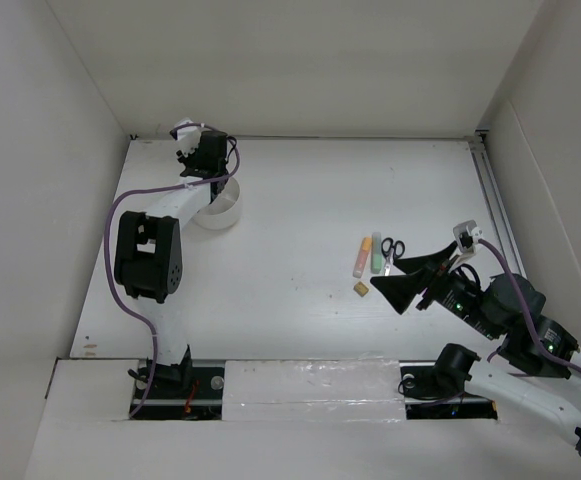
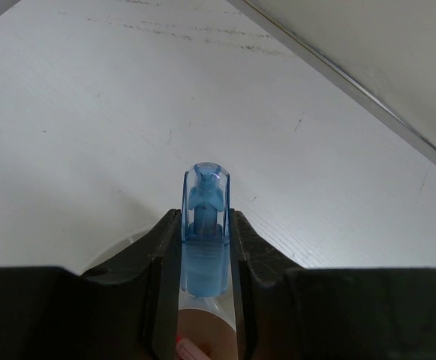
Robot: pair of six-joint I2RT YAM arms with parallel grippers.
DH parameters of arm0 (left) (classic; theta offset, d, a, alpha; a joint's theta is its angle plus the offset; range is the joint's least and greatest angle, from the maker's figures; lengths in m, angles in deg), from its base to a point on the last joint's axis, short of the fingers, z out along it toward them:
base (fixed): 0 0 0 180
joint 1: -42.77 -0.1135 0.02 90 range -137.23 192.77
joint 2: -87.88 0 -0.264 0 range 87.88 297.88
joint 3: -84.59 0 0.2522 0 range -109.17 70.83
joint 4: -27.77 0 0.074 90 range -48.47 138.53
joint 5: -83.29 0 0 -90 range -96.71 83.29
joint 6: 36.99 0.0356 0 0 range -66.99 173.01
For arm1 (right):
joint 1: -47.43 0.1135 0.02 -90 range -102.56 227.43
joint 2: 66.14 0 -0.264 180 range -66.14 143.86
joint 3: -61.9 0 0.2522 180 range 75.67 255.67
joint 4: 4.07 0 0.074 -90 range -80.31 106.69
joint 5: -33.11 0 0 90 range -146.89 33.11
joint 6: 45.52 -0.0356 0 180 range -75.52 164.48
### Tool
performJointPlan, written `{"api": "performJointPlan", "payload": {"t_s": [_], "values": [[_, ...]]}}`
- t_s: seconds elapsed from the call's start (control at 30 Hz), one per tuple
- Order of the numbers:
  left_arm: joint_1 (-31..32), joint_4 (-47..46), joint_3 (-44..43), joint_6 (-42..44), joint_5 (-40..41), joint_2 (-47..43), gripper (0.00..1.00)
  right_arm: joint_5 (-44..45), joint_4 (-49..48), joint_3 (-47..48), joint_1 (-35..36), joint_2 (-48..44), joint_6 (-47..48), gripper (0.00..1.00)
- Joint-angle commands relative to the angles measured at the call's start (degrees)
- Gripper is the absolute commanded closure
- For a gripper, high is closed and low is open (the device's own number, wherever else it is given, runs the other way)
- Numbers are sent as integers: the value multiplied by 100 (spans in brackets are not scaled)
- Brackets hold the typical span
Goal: Sort the stationery into containers
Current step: Place the stationery in the storage box.
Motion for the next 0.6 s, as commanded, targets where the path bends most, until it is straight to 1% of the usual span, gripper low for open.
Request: {"api": "performJointPlan", "payload": {"t_s": [0.0, 0.13, 0.47, 0.53, 0.57], "values": [[-14, -5, -80, -15, 146, -103, 79, -52, -275, -47, 60, -46, -43, 2], [-14, -5, -80, -15, 146, -156, 77, -52, -275, -47, 60, -46, -43, 2], [-14, -58, -27, 38, 146, -209, 77, -52, -275, -47, 60, -46, -43, 2], [-14, -58, -27, 38, 146, -209, 78, -52, -275, -47, 60, -46, -43, 2], [-14, -58, -27, 38, 146, -209, 80, -52, -275, -47, 60, -46, -43, 2]]}}
